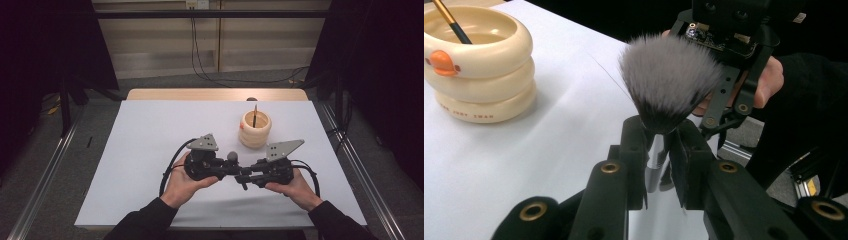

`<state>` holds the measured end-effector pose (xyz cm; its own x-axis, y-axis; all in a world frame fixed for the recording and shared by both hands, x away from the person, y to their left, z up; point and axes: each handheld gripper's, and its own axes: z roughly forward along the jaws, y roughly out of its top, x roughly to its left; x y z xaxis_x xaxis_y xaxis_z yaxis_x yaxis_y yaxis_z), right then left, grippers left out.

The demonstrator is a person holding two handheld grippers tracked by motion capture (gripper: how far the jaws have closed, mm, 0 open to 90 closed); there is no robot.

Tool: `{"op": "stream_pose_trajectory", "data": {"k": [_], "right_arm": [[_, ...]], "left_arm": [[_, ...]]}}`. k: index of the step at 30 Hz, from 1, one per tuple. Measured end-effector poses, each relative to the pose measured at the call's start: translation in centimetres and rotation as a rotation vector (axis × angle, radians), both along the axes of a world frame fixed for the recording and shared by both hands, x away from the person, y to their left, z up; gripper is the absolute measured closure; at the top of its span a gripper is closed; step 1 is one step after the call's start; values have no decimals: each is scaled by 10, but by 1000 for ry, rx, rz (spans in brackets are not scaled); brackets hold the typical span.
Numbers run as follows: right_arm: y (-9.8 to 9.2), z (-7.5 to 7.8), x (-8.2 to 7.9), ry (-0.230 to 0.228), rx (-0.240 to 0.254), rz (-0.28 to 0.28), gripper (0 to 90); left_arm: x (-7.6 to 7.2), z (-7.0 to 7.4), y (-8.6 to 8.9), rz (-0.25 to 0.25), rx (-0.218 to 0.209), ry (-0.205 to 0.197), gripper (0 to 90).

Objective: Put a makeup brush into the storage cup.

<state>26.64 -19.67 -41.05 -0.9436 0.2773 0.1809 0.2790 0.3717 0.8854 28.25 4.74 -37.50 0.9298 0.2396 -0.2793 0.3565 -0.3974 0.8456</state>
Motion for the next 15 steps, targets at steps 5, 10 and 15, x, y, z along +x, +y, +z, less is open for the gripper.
{"op": "stream_pose_trajectory", "data": {"k": [5, 10, 15], "right_arm": [[0, 0, 0, 5, 6, -1, 784], [0, 1, -1, -7, 11, -11, 790], [-1, 1, -1, -15, 12, -20, 791]], "left_arm": [[0, -1, 0, 0, -10, -5, 774], [2, -2, 1, -8, -37, -6, 773], [2, -4, 2, -4, -53, -15, 770]]}}
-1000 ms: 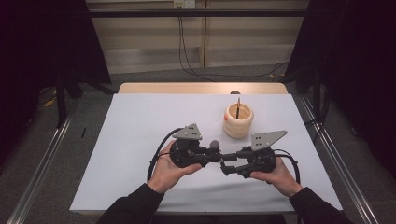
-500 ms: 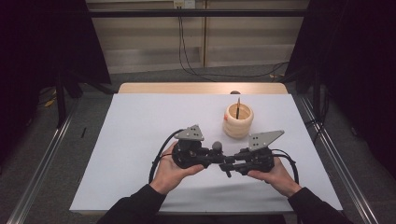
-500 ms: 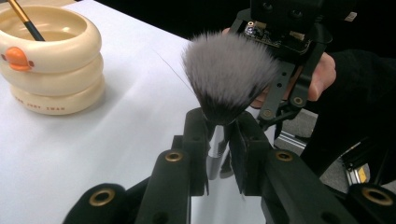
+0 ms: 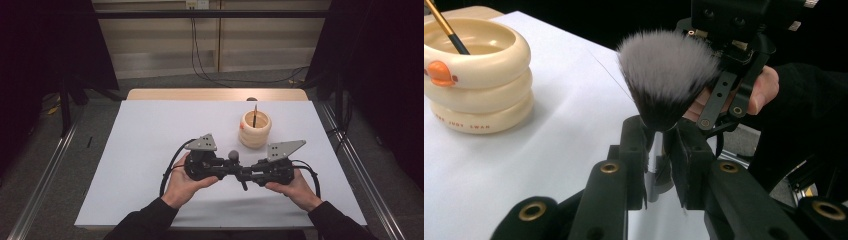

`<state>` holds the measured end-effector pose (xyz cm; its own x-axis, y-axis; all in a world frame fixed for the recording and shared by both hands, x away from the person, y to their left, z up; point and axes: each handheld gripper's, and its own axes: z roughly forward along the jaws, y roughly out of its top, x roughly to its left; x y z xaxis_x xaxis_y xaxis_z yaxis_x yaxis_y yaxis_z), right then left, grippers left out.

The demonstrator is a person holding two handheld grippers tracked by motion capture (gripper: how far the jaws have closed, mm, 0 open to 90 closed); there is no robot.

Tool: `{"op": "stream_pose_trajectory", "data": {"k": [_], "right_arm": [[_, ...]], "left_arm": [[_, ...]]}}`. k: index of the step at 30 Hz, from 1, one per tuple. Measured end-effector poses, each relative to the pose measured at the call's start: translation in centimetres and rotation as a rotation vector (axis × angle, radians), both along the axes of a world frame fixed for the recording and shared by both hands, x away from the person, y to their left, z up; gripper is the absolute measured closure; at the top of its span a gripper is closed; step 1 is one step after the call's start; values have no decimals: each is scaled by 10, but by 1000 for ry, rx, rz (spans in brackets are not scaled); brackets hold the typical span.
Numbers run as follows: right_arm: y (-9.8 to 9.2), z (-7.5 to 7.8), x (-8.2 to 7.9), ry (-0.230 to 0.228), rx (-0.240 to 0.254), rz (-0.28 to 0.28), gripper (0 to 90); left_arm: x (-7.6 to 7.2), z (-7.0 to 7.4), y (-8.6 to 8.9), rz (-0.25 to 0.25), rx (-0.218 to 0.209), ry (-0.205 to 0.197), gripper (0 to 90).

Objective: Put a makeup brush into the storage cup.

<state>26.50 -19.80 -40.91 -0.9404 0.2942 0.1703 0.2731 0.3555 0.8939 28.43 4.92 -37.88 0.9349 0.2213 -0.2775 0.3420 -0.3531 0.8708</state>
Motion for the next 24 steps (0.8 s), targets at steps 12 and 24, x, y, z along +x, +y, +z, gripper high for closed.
{"op": "stream_pose_trajectory", "data": {"k": [12, 24], "right_arm": [[-1, 2, 0, -9, 8, -13, 792], [-4, 3, 0, -19, 24, -36, 792]], "left_arm": [[-2, -2, 3, 48, -42, -64, 645], [-2, -2, 7, 165, -51, -125, 141]]}}
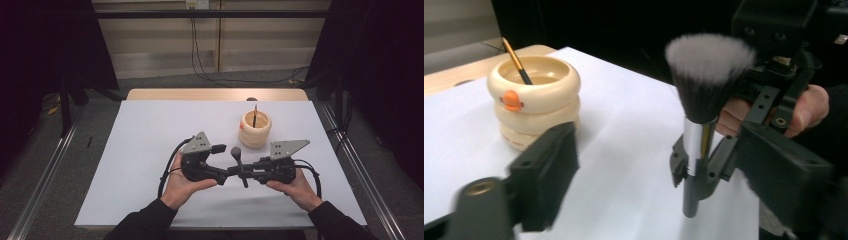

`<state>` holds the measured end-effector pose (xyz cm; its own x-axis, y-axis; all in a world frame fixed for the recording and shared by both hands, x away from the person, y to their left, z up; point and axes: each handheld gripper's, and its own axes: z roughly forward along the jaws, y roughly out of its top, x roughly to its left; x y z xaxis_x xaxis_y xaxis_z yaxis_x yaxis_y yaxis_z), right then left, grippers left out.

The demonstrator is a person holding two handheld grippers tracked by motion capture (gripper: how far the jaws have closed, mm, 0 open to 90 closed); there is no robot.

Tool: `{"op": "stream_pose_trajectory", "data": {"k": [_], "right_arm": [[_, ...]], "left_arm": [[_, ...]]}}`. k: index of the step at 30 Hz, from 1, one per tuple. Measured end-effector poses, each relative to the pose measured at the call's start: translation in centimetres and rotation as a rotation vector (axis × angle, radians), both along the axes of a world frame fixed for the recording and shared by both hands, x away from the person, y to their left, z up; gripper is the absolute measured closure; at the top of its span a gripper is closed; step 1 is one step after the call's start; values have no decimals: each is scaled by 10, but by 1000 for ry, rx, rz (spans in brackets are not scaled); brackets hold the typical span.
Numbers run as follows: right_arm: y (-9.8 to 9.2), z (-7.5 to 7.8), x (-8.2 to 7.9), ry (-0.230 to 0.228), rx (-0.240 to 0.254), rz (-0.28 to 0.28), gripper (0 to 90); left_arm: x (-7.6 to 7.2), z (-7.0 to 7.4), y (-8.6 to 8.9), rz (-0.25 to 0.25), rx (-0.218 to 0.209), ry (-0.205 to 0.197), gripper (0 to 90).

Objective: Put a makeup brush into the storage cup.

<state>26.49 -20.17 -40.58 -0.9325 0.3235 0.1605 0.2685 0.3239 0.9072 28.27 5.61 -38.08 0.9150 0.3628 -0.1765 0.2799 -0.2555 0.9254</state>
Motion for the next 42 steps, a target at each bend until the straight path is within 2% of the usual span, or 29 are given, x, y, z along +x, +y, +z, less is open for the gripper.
{"op": "stream_pose_trajectory", "data": {"k": [4, 6, 7, 8, 10, 11, 12, 16, 17, 18, 19, 21, 23, 24, 25, 28, 29, 31, 32, 34, 35, 37, 40, 42], "right_arm": [[-1, 1, 0, -3, 5, -11, 792], [-1, 1, 0, -7, 4, -15, 792], [-2, 1, 0, -6, 5, -19, 792], [-2, 1, 0, -7, 9, -16, 792], [-2, 1, 0, -7, 9, -18, 792], [-2, 2, 0, -8, 9, -22, 792], [-2, 2, 0, -10, 9, -27, 792], [-2, 3, -1, -19, 21, -35, 792], [-3, 3, 0, -18, 26, -41, 792], [-3, 3, 0, -19, 26, -46, 792], [-4, 3, 0, -18, 33, -50, 792], [-6, 4, 0, -21, 35, -59, 792], [-7, 5, 0, -24, 36, -58, 792], [-7, 5, 0, -25, 37, -61, 792], [-8, 5, 1, -27, 38, -63, 792], [-8, 6, 0, -34, 38, -62, 792], [-8, 6, 0, -38, 37, -65, 792], [-8, 7, -1, -42, 32, -61, 792], [-8, 7, -1, -44, 32, -57, 792], [-8, 7, -1, -45, 30, -60, 792], [-8, 7, -1, -45, 32, -60, 792], [-8, 7, -1, -48, 29, -66, 792], [-9, 7, 0, -45, 38, -70, 792], [-10, 7, 0, -45, 37, -79, 792]], "left_arm": [[-1, 0, 5, 17, -9, -26, 63], [-1, -1, 8, 25, -15, -21, 43], [-2, -1, 11, 43, 0, -34, 30], [-3, -2, 11, 61, -5, -35, 21], [-3, -3, 15, 128, 12, -29, 17], [-3, -4, 16, 139, 2, -22, 12], [-2, -4, 18, 124, -3, -21, 12], [-5, -6, 26, 142, 10, -26, 13], [-5, -7, 27, 131, 1, -34, 13], [-6, -7, 30, 138, 18, -36, 12], [-7, -8, 32, 145, 1, -37, 12], [-9, -8, 36, 155, 10, -43, 13], [-10, -10, 42, 141, -24, -27, 13], [-11, -10, 45, 152, -30, -35, 16], [-13, -11, 48, 188, -23, -55, 19], [-16, -13, 57, 203, -40, -56, 17], [-16, -14, 59, 211, -30, -66, 18], [-17, -17, 66, 172, -60, -48, 19], [-18, -19, 68, 172, -60, -50, 10], [-21, -20, 72, 196, -16, -88, 16], [-22, -21, 74, 197, -7, -86, 14], [-24, -24, 77, 220, -16, -91, 12], [-26, -27, 83, 221, -1, -94, 9], [-27, -30, 86, 242, 4, -91, 11]]}}
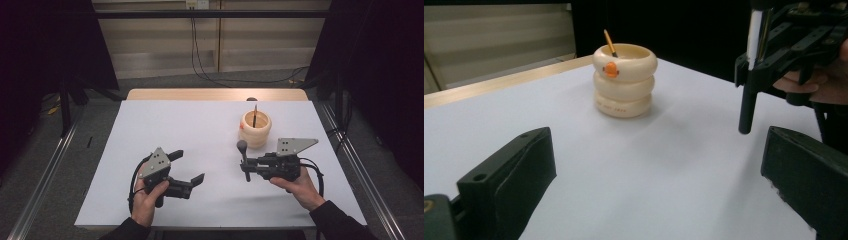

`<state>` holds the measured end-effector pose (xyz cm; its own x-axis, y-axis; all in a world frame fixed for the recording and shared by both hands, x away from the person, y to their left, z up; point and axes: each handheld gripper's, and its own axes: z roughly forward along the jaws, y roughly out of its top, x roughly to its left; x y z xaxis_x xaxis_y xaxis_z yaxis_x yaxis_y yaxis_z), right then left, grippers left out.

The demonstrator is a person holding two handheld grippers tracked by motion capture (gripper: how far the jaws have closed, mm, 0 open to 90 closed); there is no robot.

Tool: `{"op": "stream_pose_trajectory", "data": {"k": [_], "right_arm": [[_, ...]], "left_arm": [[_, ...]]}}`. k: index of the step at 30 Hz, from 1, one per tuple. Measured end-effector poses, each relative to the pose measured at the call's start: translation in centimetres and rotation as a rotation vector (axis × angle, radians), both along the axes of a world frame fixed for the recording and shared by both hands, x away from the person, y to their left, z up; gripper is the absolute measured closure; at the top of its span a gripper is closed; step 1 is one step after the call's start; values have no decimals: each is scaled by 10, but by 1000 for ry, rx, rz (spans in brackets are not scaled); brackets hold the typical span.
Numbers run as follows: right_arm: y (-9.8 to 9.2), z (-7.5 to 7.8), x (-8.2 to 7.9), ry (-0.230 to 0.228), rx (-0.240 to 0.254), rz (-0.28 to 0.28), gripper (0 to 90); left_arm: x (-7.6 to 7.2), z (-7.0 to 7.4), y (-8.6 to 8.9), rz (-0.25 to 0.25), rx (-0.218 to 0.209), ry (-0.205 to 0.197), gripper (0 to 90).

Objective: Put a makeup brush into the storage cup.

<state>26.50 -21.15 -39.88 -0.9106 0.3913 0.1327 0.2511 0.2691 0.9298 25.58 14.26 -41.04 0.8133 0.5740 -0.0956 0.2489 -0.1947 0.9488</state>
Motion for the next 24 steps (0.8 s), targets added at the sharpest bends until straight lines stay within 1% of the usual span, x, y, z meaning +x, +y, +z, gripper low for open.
{"op": "stream_pose_trajectory", "data": {"k": [2, 5, 6, 7, 8, 10, 11, 12, 13, 14, 15, 16, 17, 18, 19, 20, 21, 22, 24], "right_arm": [[-1, 0, 1, 0, 7, -5, 792], [-3, 1, 1, -2, 12, -14, 792], [-3, 1, 1, -2, 12, -18, 792], [-4, 1, 1, -2, 14, -20, 792], [-4, 1, 1, -3, 17, -24, 792], [-5, 2, 2, -6, 20, -32, 792], [-6, 2, 2, -6, 25, -33, 792], [-6, 2, 2, -7, 26, -33, 792], [-7, 2, 2, -7, 27, -37, 792], [-8, 3, 2, -9, 25, -46, 792], [-8, 3, 3, -5, 29, -43, 792], [-9, 3, 3, -7, 28, -53, 792], [-10, 4, 3, -9, 29, -56, 792], [-10, 4, 3, -9, 30, -56, 792], [-11, 4, 4, -10, 35, -58, 792], [-12, 5, 4, -12, 33, -69, 792], [-13, 5, 4, -12, 35, -72, 792], [-14, 5, 4, -11, 34, -76, 792], [-14, 6, 4, -14, 38, -80, 792]], "left_arm": [[0, -3, 4, 1, -13, 14, 11], [-3, -7, 10, 33, -6, 6, 10], [-3, -9, 12, 31, -18, 15, 10], [-5, -11, 13, 42, -8, 21, 9], [-6, -12, 14, 53, 3, 13, 11], [-10, -17, 17, 64, -17, 26, 11], [-11, -19, 18, 74, -20, 29, 11], [-12, -20, 20, 71, -15, 26, 10], [-13, -22, 23, 75, 0, 14, 11], [-14, -22, 24, 83, -4, 11, 11], [-14, -23, 28, 77, -5, 3, 12], [-15, -23, 30, 92, -10, 5, 14], [-15, -24, 32, 90, -9, -2, 14], [-15, -24, 33, 99, -17, -2, 18], [-15, -22, 35, 107, -19, -11, 22], [-16, -21, 37, 113, -34, -31, 21], [-17, -21, 39, 106, -36, -49, 21], [-17, -22, 39, 89, -47, -54, 14], [-17, -24, 38, 98, -21, -50, 14]]}}
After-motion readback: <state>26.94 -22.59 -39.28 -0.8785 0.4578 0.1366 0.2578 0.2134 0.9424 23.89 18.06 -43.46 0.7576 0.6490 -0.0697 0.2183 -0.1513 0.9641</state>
